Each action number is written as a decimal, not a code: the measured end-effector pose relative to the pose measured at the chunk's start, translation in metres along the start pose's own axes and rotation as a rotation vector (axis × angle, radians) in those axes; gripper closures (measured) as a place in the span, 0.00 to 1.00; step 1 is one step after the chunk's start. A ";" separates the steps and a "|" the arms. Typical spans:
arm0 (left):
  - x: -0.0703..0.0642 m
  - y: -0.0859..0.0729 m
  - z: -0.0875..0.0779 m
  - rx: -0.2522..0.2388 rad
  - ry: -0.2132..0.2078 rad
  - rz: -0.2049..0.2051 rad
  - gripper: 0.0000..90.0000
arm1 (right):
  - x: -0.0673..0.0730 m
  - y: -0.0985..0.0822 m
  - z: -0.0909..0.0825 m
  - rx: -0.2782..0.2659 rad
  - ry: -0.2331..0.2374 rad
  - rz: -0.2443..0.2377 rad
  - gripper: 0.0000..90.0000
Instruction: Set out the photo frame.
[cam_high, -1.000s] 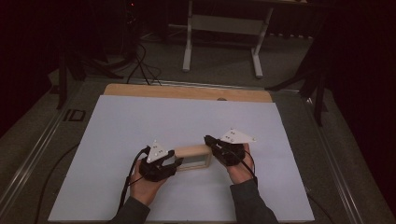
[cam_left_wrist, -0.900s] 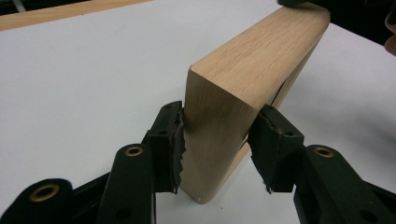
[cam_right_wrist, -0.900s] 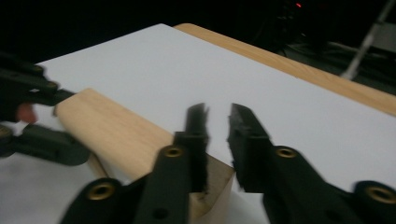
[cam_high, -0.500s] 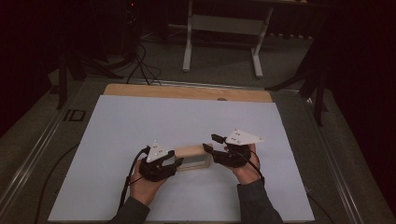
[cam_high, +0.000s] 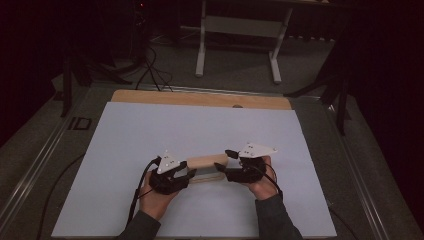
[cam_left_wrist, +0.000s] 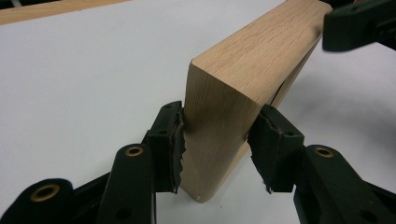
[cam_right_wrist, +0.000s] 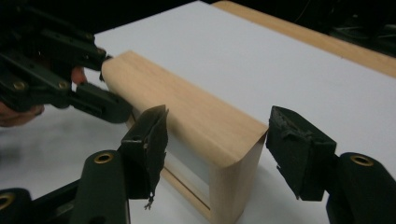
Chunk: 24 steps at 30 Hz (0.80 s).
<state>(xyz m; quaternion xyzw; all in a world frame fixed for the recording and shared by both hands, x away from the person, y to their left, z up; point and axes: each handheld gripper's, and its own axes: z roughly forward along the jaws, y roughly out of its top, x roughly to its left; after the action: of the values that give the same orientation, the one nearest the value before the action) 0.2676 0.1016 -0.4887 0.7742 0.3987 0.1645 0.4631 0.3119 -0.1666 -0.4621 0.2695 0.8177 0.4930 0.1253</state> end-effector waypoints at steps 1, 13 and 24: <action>0.000 0.000 0.000 0.000 0.000 0.000 0.62 | 0.000 -0.001 0.001 0.005 0.001 0.003 0.42; 0.001 0.000 0.000 -0.003 -0.003 0.002 0.62 | -0.003 -0.008 0.006 0.034 0.024 -0.006 0.40; 0.002 0.000 0.000 -0.004 -0.006 0.003 0.63 | -0.007 -0.014 0.011 0.061 0.019 -0.013 0.48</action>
<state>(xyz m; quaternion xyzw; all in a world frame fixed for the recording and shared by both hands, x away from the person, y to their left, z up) 0.2692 0.1031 -0.4892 0.7745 0.3957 0.1638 0.4656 0.3183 -0.1674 -0.4803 0.2633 0.8353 0.4694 0.1127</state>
